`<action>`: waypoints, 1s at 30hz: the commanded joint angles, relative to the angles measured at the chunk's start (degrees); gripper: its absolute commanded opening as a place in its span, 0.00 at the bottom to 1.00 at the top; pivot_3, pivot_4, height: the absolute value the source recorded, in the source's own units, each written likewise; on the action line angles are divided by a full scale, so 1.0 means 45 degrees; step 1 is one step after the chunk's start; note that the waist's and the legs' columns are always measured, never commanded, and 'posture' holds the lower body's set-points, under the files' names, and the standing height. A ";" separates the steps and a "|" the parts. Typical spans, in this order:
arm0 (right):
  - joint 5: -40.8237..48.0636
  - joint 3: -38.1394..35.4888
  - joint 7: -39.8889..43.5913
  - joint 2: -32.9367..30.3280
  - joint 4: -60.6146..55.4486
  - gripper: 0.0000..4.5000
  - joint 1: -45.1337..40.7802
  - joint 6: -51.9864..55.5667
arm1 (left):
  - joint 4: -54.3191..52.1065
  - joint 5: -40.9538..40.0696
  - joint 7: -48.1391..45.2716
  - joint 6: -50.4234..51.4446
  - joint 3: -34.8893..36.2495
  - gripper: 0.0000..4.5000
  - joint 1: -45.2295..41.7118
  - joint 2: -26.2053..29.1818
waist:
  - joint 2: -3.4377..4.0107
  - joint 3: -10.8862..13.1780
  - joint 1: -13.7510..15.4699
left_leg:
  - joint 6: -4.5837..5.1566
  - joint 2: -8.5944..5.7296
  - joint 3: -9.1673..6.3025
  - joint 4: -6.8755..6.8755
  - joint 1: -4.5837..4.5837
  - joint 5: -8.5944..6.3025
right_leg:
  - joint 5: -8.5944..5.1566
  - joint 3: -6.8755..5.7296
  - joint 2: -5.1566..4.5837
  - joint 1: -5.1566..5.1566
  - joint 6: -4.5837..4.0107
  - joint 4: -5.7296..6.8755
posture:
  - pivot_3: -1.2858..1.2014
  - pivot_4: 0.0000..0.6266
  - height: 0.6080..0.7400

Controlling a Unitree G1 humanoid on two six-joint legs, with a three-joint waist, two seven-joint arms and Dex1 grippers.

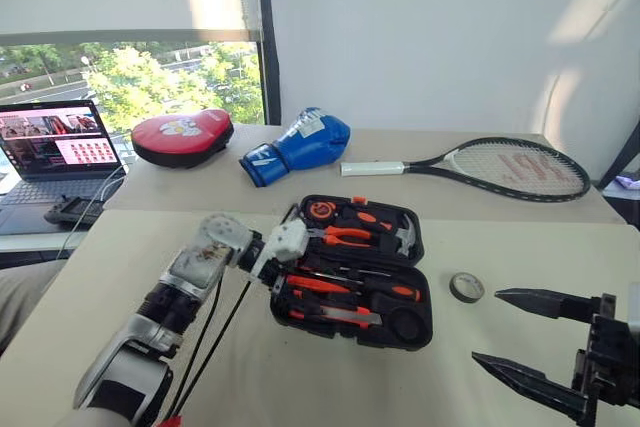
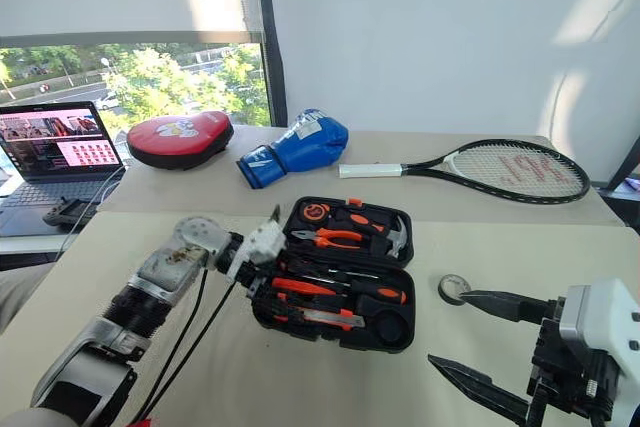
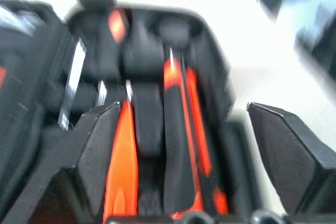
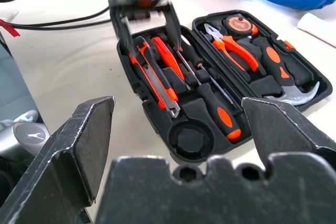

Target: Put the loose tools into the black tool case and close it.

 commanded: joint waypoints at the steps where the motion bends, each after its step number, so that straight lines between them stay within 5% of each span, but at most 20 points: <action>1: -0.0038 0.0084 -0.0199 0.0149 -0.0190 1.00 -0.0112 -0.0356 | -0.1469 -0.0707 0.1529 0.1122 0.0954 0.58 0.1213 -0.0114 | 0.0015 -0.0008 0.0002 | 0.0004 -0.0004 0.0001 -0.0001 0.0005 -0.0002 | -0.0001 -0.0001 0.0009 0.0006 0.0002 -0.0002 | 0.52 0.24 1.00; 8: -0.0023 0.0302 -0.0403 0.0140 -0.0276 1.00 -0.0218 -0.0347 | -0.1856 0.0798 0.3483 -0.0124 0.0380 0.01 0.3226 -0.0451 | 0.0004 0.0003 0.0119 | 0.0037 -0.0013 -0.0002 0.0006 0.0035 -0.0040 | -0.0009 0.0007 -0.0035 0.0051 0.0014 -0.0017 | 0.52 0.24 1.00; 20: 0.0789 -0.0206 -0.0975 0.0009 -0.0885 1.00 0.0405 -0.0120 | 0.0211 0.4096 0.3703 -0.3298 -0.2061 0.01 0.3388 0.0064 | 0.0111 -0.0070 0.0203 | 0.0074 -0.0015 -0.0002 -0.0011 0.0131 -0.0103 | -0.0018 0.0016 -0.0078 0.0077 -0.0017 -0.0021 | 0.52 0.24 1.00; 30: 0.0629 0.1009 -0.2246 -0.0485 -0.0907 1.00 0.0008 0.0013 | 0.1225 0.4060 0.3987 -0.7484 -0.1452 0.01 0.3116 -0.0340 | 0.0200 -0.0192 0.0207 | 0.0064 -0.0023 0.0019 -0.0052 0.0210 -0.0102 | -0.0047 0.0021 -0.0109 0.0118 -0.0057 -0.0024 | 0.52 0.24 1.00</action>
